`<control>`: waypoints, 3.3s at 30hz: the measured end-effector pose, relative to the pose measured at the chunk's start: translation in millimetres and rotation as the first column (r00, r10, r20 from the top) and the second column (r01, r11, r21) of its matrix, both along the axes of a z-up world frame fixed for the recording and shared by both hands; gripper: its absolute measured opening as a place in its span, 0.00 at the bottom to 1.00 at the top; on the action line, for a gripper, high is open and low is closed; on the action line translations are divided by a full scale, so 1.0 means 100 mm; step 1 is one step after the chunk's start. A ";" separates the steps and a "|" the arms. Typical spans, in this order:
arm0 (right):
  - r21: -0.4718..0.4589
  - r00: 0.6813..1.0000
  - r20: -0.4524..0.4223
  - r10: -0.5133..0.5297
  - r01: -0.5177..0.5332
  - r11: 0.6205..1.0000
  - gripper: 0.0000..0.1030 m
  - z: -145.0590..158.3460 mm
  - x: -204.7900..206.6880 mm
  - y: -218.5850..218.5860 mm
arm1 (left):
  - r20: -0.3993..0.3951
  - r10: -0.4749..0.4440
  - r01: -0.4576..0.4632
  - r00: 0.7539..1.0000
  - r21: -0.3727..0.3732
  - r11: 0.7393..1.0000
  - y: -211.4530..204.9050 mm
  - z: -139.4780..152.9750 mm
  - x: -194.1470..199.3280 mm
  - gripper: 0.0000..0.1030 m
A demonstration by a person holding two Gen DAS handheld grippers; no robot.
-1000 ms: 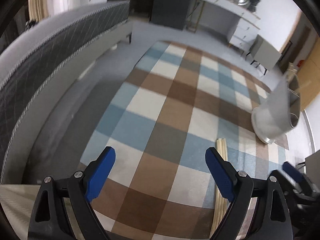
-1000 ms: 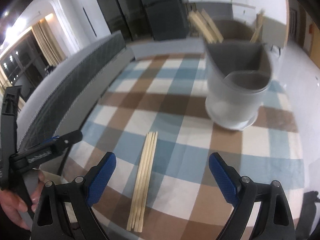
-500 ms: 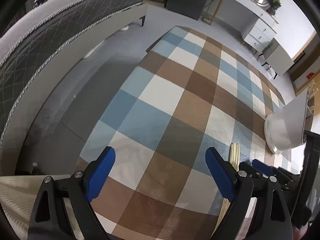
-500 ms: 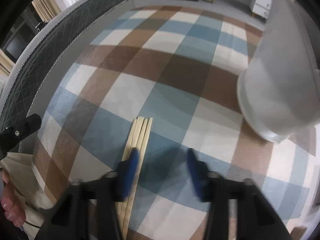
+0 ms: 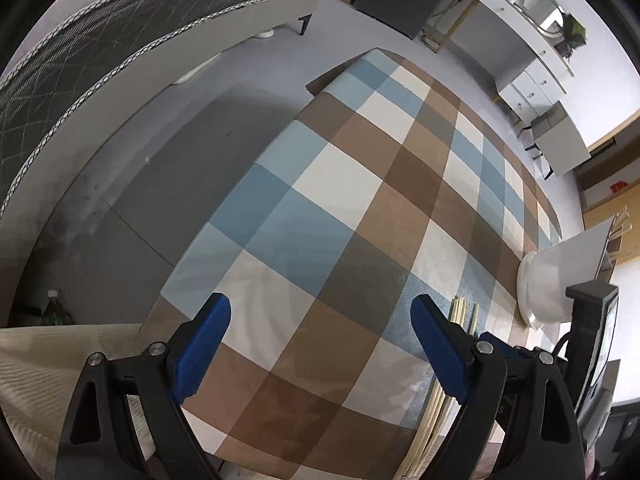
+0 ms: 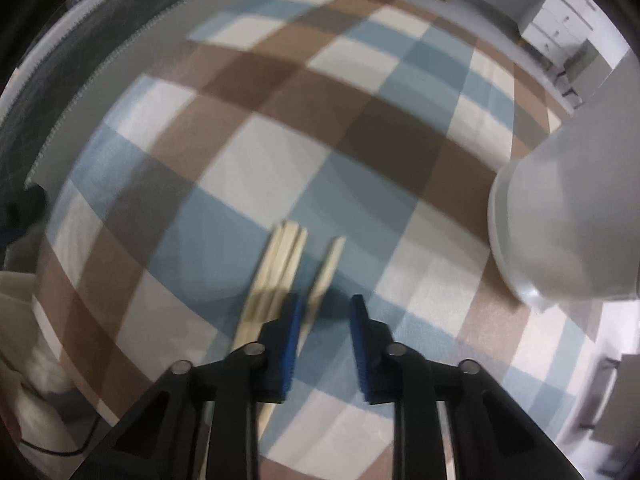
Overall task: Organize utensils
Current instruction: 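Lower the right tool onto the chopstick pile and grasp one chopstick, then lower the left tool toward the pile while the right tool lifts its chopstick, then grasp a wooden chopstick with the left tool and lift it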
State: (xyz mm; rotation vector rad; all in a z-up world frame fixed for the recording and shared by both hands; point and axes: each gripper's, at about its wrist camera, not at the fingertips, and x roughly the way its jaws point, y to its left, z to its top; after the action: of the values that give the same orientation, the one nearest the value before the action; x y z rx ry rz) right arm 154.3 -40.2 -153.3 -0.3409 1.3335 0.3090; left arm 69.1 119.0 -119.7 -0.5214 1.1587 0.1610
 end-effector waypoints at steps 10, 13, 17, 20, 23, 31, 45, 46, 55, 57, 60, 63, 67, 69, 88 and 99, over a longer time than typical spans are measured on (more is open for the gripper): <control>0.015 1.000 -0.012 -0.025 0.025 1.000 0.20 -0.01 0.18 0.13 | -0.042 -0.035 0.032 0.999 -0.078 0.996 0.05 -0.04 0.02 0.86; 0.038 1.000 -0.006 -0.027 0.028 0.999 0.14 0.00 0.27 0.23 | -0.051 -0.043 0.039 0.998 -0.060 0.997 0.04 -0.04 0.02 0.86; 0.078 0.999 0.027 -0.017 0.015 0.997 0.05 0.01 0.29 0.26 | -0.069 -0.027 0.025 0.997 -0.042 0.999 0.08 -0.07 0.02 0.86; 0.152 0.996 0.076 -0.049 0.037 0.988 0.04 0.13 0.22 0.15 | -0.088 -0.031 0.030 0.996 -0.014 0.999 0.05 -0.12 0.03 0.86; 0.247 0.984 0.137 -0.116 0.079 0.966 0.04 0.31 0.13 -0.06 | -0.096 -0.059 0.059 0.994 0.002 0.998 -0.03 -0.15 0.04 0.86; 0.510 0.925 0.221 -0.310 0.161 0.845 0.04 0.70 -0.26 -0.78 | -0.130 -0.171 0.179 0.977 0.049 0.983 -0.41 -0.27 0.11 0.86; 0.743 0.863 0.097 -0.496 0.268 0.613 0.04 0.65 -0.38 -1.48 | -0.181 -0.308 0.341 0.934 0.194 0.920 -0.93 -0.47 0.14 0.86; 0.748 0.862 0.097 -0.497 0.266 0.608 0.04 0.67 -0.40 -1.50 | -0.180 -0.312 0.346 0.933 0.206 0.915 -0.94 -0.48 0.15 0.86; 0.748 0.867 0.107 -0.487 0.253 0.613 0.04 0.68 -0.43 -1.56 | -0.196 -0.292 0.329 0.936 0.196 0.924 -1.00 -0.47 0.19 0.86; 0.750 0.870 0.118 -0.479 0.238 0.617 0.04 0.70 -0.45 -1.56 | -0.187 -0.283 0.317 0.941 0.186 0.930 -1.02 -0.42 0.18 0.86; 0.750 0.872 0.135 -0.471 0.221 0.623 0.04 0.74 -0.49 -1.56 | -0.164 -0.291 0.320 0.943 0.198 0.926 -1.06 -0.36 0.16 0.86; 0.752 0.872 0.139 -0.469 0.216 0.623 0.04 0.74 -0.50 -1.57 | -0.192 -0.306 0.345 0.932 0.219 0.913 -1.13 -0.42 0.15 0.87; 0.760 0.869 0.132 -0.476 0.220 0.612 0.04 0.74 -0.52 -1.61 | -0.198 -0.292 0.333 0.936 0.223 0.916 -1.14 -0.46 0.17 0.87; 0.763 0.868 0.131 -0.480 0.220 0.608 0.04 0.75 -0.52 -1.62 | -0.226 -0.269 0.324 0.936 0.256 0.911 -1.13 -0.49 0.19 0.88; 0.754 0.864 0.156 -0.479 0.209 0.622 0.04 0.80 -0.56 -1.66 | -0.196 -0.358 0.395 0.913 0.207 0.895 -1.39 -0.41 0.49 0.02; 0.706 0.850 0.265 -0.455 0.150 0.692 0.04 0.98 -0.78 -1.54 | 0.064 -0.341 0.329 0.938 0.149 0.932 -1.20 0.24 0.18 0.01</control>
State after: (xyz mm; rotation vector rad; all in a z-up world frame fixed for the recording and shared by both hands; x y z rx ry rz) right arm 76.4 -193.8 -55.5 0.4205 0.7475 0.3761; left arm 86.8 -1.1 -95.9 -0.2013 1.1233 -0.0782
